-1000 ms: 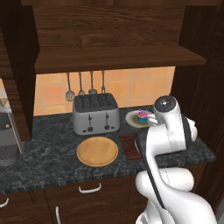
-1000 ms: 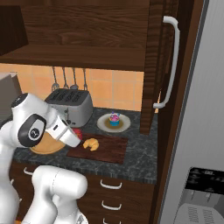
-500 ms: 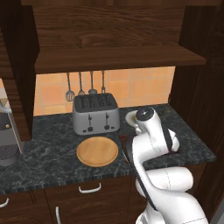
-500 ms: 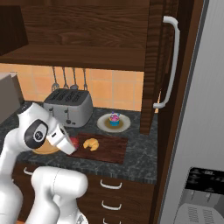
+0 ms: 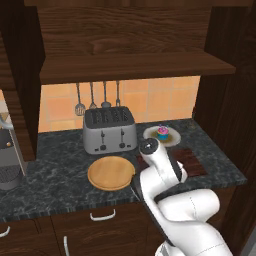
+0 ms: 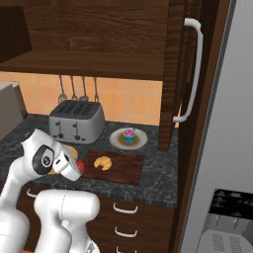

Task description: From the different types of pastries on the counter, select a croissant and place it on the cutting board. Then retrieve a jar of jam from the cabinet and place it alongside the croissant on the cutting board.

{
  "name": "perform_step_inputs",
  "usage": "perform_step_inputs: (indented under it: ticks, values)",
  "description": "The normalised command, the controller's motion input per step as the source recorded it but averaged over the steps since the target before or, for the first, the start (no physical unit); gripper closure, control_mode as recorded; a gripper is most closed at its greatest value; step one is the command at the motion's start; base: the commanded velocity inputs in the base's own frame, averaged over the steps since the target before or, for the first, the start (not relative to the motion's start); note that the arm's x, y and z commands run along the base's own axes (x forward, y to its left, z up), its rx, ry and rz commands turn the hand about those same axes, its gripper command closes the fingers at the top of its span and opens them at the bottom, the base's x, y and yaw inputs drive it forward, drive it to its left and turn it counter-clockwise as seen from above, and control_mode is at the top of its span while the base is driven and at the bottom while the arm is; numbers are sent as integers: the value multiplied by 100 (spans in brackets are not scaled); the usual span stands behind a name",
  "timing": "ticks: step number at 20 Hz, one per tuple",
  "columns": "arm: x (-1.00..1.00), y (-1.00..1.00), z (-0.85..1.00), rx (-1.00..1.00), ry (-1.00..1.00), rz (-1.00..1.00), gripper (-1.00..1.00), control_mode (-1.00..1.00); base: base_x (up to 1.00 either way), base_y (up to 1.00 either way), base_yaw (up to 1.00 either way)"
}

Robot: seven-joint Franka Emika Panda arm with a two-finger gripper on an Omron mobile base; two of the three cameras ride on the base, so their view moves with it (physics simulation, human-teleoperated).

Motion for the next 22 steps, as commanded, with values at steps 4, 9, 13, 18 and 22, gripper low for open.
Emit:
perform_step_inputs:
  ticks: [4, 9, 13, 18, 22]
  values:
    - [37, 0, -43, 0, -14, -3, 100, -100, 0, 0, 0]
    - [34, 0, -28, 0, -10, -5, 100, -100, 0, 0, 0]
    - [28, 0, -40, 0, -2, -3, 100, -100, 0, 0, 0]
    - [33, -1, -39, 0, -6, -3, 100, -100, 0, 0, 0]
    - [34, -16, -25, 2, -9, -5, 100, -100, 0, 0, 0]
